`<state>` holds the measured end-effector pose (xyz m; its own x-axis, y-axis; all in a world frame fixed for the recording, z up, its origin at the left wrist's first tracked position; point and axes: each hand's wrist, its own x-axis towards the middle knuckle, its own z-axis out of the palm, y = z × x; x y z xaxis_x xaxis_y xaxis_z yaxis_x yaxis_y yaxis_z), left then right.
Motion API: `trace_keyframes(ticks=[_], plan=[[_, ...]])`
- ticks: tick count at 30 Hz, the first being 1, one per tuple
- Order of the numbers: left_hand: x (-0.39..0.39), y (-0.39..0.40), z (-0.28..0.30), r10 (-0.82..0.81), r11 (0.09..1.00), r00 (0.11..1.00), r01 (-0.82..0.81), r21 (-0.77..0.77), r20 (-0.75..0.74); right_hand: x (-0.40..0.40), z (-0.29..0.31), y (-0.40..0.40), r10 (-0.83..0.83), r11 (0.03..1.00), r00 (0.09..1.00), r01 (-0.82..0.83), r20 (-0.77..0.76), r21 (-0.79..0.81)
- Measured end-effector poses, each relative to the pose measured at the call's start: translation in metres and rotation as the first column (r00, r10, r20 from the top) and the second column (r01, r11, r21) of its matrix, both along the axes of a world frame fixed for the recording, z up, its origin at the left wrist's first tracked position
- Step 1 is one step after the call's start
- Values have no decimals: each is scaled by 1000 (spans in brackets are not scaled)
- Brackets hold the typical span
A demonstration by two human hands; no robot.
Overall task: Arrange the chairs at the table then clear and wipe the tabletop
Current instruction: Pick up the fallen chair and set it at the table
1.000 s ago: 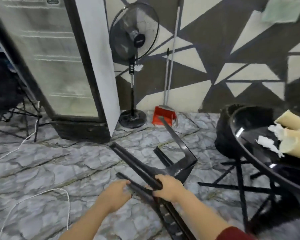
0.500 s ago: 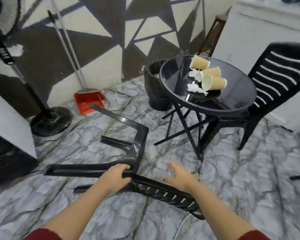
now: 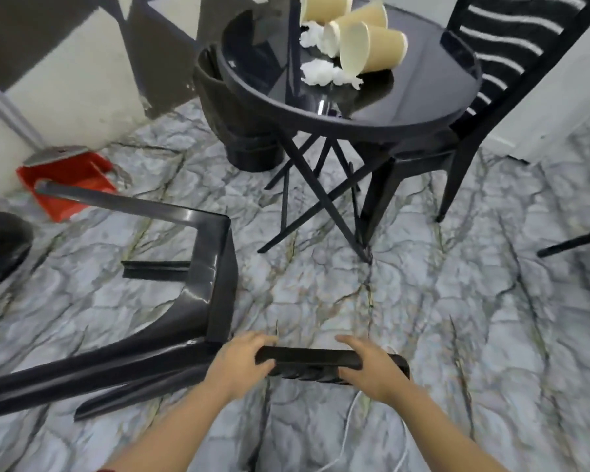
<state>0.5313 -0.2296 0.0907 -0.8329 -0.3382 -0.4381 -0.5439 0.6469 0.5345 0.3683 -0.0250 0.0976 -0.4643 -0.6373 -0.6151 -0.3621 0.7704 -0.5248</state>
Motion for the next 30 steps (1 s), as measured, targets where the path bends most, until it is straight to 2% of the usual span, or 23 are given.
trace_keyframes(ticks=[3,8,11,14,18,22,23,26,28,30], plan=[[-17,-8,-58,-56,997,998,55,-45,-16,-6,-56,-4,-10,997,998,5,-69,-73],[-33,3,-120,-156,984,988,155,86,3,-2,-117,-3,26,995,983,-43,-183,-91],[-36,12,-136,-202,978,979,202,-44,23,-2,-133,-1,21,992,960,-55,-279,-115],[-36,18,-135,-185,978,983,184,-94,2,-5,-130,-4,6,991,964,-43,-267,-131],[-27,23,-108,-130,988,985,120,-97,-110,-5,-96,-2,9,983,968,-55,-252,-175],[-33,30,-49,-47,999,974,46,-9,-223,-27,-20,9,-33,968,981,-16,-190,-251],[-35,32,-31,-32,999,970,39,25,-241,-34,2,17,-32,969,978,-21,-207,-247],[-35,39,21,24,995,956,6,100,-293,-58,67,49,16,986,898,-89,-439,-145],[-32,44,51,69,988,947,-22,152,-314,-69,104,75,-31,994,856,-30,-515,-109],[-28,47,76,110,977,941,-44,207,-320,-76,135,99,-158,982,837,79,-525,-169]])
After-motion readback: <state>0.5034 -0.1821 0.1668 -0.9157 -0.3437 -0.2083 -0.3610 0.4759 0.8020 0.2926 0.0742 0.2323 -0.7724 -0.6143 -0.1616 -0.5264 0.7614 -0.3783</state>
